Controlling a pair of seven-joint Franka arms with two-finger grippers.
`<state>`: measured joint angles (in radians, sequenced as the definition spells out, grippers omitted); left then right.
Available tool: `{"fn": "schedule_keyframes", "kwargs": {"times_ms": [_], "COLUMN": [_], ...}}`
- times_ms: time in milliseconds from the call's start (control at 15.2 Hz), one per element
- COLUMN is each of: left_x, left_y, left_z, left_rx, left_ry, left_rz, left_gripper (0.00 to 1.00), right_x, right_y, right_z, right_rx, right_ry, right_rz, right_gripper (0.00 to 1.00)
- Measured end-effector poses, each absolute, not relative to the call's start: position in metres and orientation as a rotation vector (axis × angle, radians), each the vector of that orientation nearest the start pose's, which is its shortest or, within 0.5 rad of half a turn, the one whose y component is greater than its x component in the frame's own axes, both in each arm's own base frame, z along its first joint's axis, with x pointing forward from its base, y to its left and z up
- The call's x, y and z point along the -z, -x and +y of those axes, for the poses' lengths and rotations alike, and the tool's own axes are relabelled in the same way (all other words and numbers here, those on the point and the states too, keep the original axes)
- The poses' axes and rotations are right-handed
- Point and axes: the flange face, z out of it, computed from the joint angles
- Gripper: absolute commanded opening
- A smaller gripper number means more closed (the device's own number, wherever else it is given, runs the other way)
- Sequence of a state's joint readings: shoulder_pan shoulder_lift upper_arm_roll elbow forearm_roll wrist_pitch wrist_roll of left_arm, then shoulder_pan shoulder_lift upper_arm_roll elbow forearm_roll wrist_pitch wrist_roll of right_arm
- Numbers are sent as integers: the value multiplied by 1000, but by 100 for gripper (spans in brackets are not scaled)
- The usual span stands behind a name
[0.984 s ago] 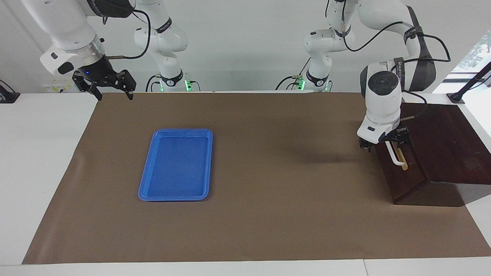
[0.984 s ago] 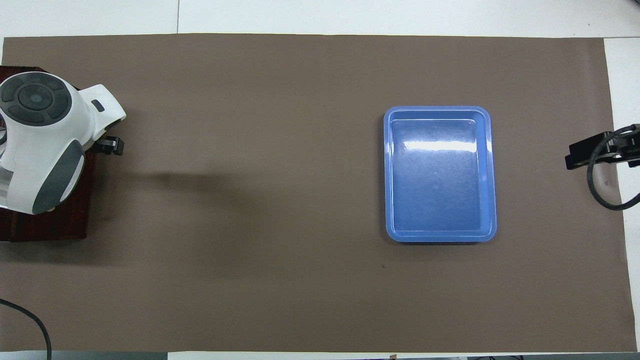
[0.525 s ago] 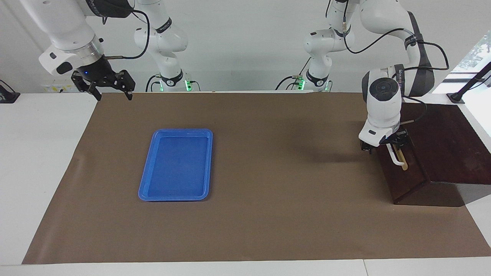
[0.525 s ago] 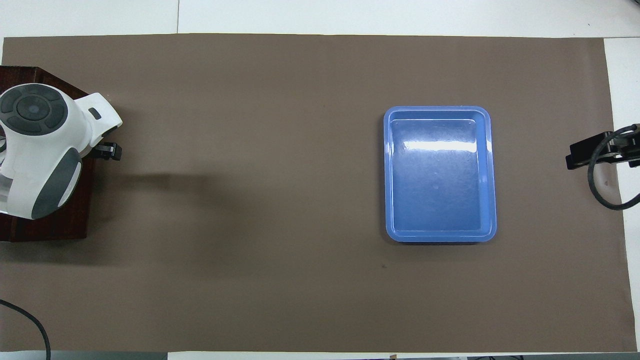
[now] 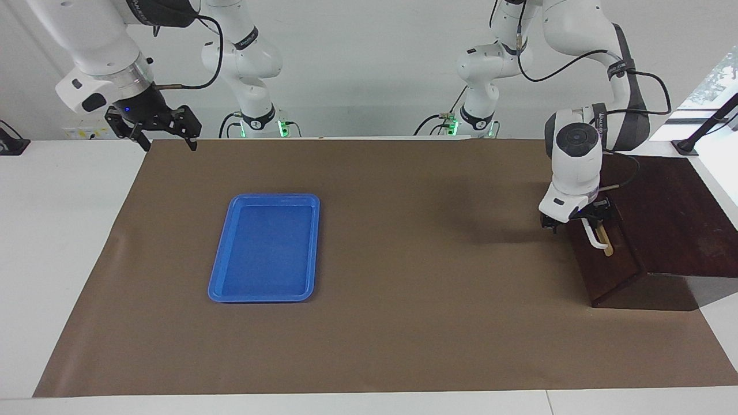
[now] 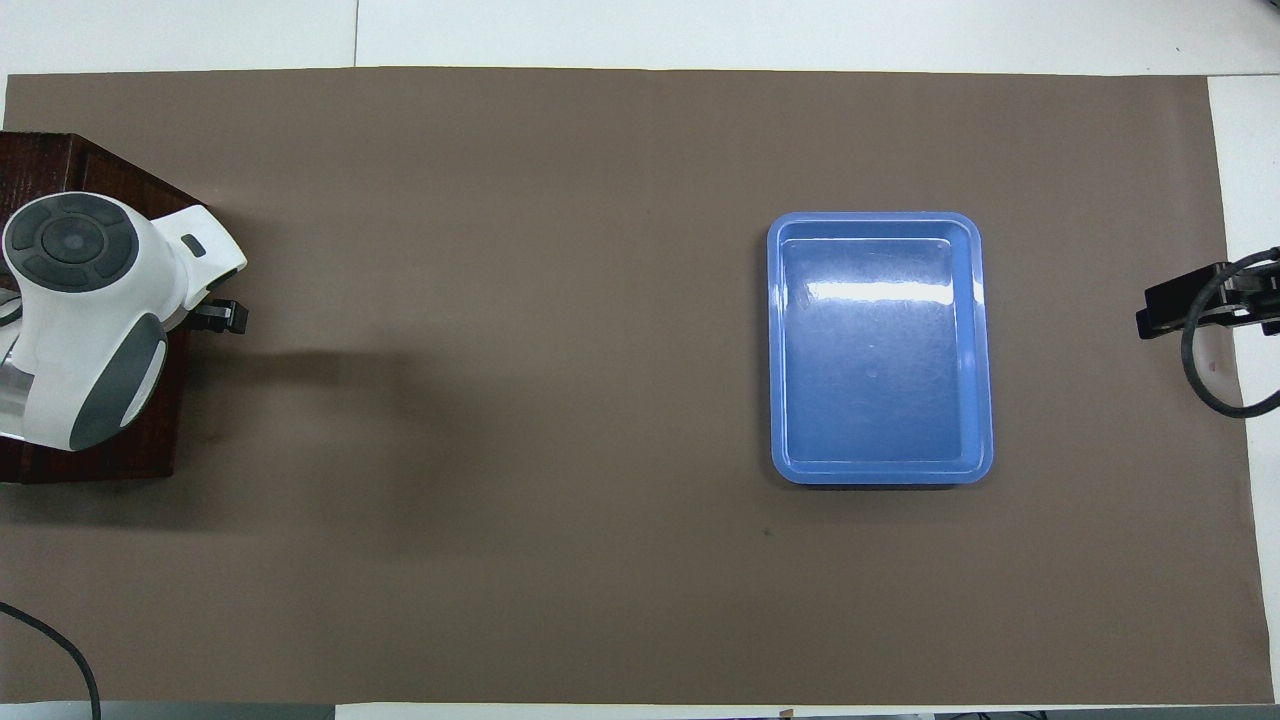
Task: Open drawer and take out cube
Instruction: 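Pull the drawer handle away from the box with the left gripper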
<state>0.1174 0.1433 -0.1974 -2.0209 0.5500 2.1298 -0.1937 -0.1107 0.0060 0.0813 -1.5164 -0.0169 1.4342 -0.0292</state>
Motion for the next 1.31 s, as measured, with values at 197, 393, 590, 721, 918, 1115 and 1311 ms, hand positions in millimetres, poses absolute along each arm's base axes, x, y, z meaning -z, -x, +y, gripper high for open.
{"fn": "schedule_keyframes", "kwargs": {"times_ms": [197,393,590,721,918,1115,1311], "left_x": [-381,-381,-381,-381,-381,-380,-381], "left_y": [-578,-578,-578,-577,-574,-571,-568], "left_z": [-23,-25,-26,-33,-51,-65,-82], "left_rx": [44,48,47,50,53,49,54], "left_ry": [2699,2697,2695,2693,2687,2680,2688], "left_rz": [262,270,275,291,335,366,391], "left_gripper": [100,100,100,100,100,100,100], "right_x": [-635,-635,-635,-635,-635,-634,-634], "right_y": [-542,-542,-542,-542,-542,-542,-542], "right_z": [-18,-18,-18,-18,-18,-18,-18], "right_rx": [-140,-141,-141,-141,-142,-143,-144], "right_ry": [3152,3152,3152,3152,3152,3151,3151], "right_rz": [3,3,3,3,-2,-20,-22], "right_gripper": [100,100,100,100,100,100,100]}}
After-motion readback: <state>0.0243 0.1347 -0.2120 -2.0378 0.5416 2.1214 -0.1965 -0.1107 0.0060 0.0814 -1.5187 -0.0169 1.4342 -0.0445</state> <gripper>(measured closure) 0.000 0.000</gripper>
